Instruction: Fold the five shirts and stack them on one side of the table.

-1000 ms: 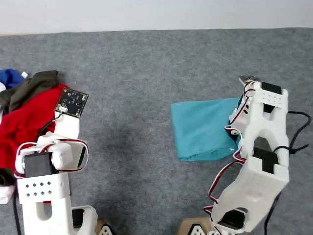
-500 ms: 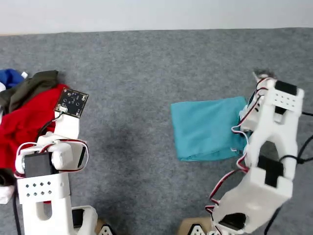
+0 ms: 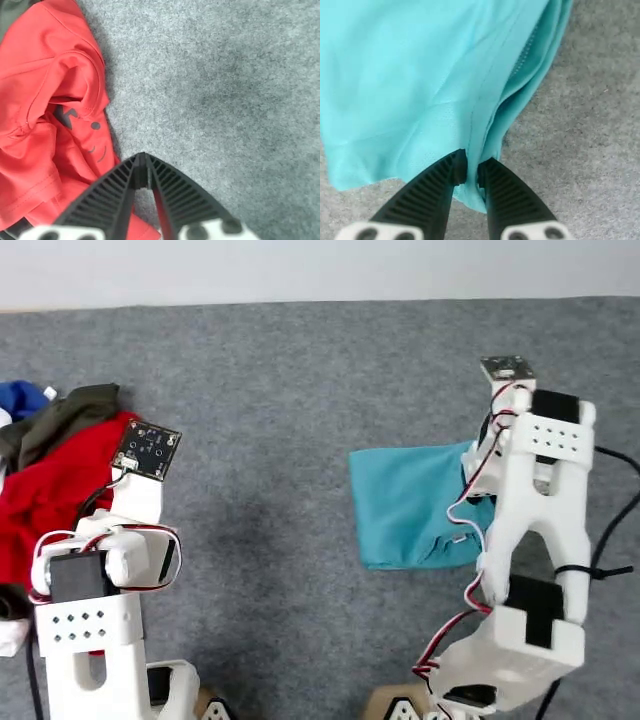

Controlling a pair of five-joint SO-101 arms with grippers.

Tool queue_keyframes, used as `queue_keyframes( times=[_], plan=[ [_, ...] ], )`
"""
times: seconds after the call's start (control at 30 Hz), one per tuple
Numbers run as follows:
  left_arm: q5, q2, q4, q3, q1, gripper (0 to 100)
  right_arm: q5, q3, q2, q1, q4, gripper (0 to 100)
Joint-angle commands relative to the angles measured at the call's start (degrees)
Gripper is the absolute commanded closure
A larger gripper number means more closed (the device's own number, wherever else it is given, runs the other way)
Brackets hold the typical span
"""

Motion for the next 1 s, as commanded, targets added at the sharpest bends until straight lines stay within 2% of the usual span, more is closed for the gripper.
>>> queue_keyframes(
  times=[0.0,0.2,0.37,0.43,0.6,0.7,0.83,0.97],
  plan=[
    [0.44,-0.7,0.35,-1.36,0.35,100,-0.62,-0.79,2.77,4.44,-1.89,98.9],
    [0.44,-0.62,0.18,-1.36,0.35,100,1.32,-0.88,7.78,8.13,-2.95,98.1],
    [0.44,-0.44,0.18,-1.36,0.35,100,0.97,-1.05,4.62,8.04,0.66,78.4],
    [0.44,-0.53,0.18,-1.36,0.35,100,1.14,-1.05,1.01,8.04,1.63,76.4],
    [0.44,-0.44,0.09,-1.36,0.35,100,1.23,-0.97,-9.19,5.49,3.38,80.1],
    [0.44,-0.44,0.09,-1.36,0.35,100,0.97,-0.7,-12.53,0.48,6.2,84.6],
    [0.44,-0.44,0.09,-1.36,0.35,100,-0.7,-0.26,-10.42,-6.02,7.52,92.8],
    [0.44,-0.7,0.26,-1.36,0.35,100,-4.31,1.76,-4.79,-8.31,2.24,99.1]
  ],
)
